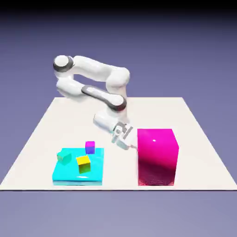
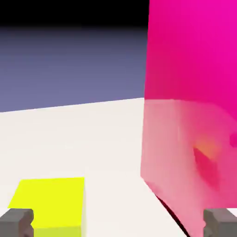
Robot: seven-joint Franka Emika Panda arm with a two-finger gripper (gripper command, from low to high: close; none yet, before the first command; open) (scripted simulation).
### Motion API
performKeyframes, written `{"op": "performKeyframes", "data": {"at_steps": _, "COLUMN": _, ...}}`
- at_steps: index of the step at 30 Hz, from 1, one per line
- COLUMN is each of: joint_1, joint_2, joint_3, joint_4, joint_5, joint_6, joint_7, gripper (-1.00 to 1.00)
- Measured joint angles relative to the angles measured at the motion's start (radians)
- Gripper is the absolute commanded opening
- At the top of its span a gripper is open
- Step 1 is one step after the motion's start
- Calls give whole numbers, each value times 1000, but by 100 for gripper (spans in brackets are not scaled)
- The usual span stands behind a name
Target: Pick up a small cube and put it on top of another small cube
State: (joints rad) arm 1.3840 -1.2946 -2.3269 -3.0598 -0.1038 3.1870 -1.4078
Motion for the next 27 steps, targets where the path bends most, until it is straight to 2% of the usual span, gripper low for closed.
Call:
{"op": "performKeyframes", "data": {"at_steps": 2, "joint_1": 13, "joint_2": -7, "joint_3": -21, "joint_4": -2, "joint_5": -1, "joint_6": 1, "joint_7": -20, "gripper": 0}}
{"op": "performKeyframes", "data": {"at_steps": 8, "joint_1": 230, "joint_2": -223, "joint_3": -97, "joint_4": 116, "joint_5": -2, "joint_6": 188, "joint_7": -57, "gripper": 0}}
{"op": "performKeyframes", "data": {"at_steps": 9, "joint_1": 235, "joint_2": -228, "joint_3": -98, "joint_4": 119, "joint_5": -2, "joint_6": 192, "joint_7": -58, "gripper": -100}}
{"op": "performKeyframes", "data": {"at_steps": 11, "joint_1": 235, "joint_2": -228, "joint_3": -98, "joint_4": 119, "joint_5": -2, "joint_6": 192, "joint_7": -59, "gripper": -100}}
{"op": "performKeyframes", "data": {"at_steps": 17, "joint_1": 18, "joint_2": -12, "joint_3": -23, "joint_4": 0, "joint_5": 0, "joint_6": 5, "joint_7": -21, "gripper": -100}}
{"op": "performKeyframes", "data": {"at_steps": 27, "joint_1": -130, "joint_2": 146, "joint_3": 324, "joint_4": 171, "joint_5": 179, "joint_6": -101, "joint_7": 167, "gripper": -100}}
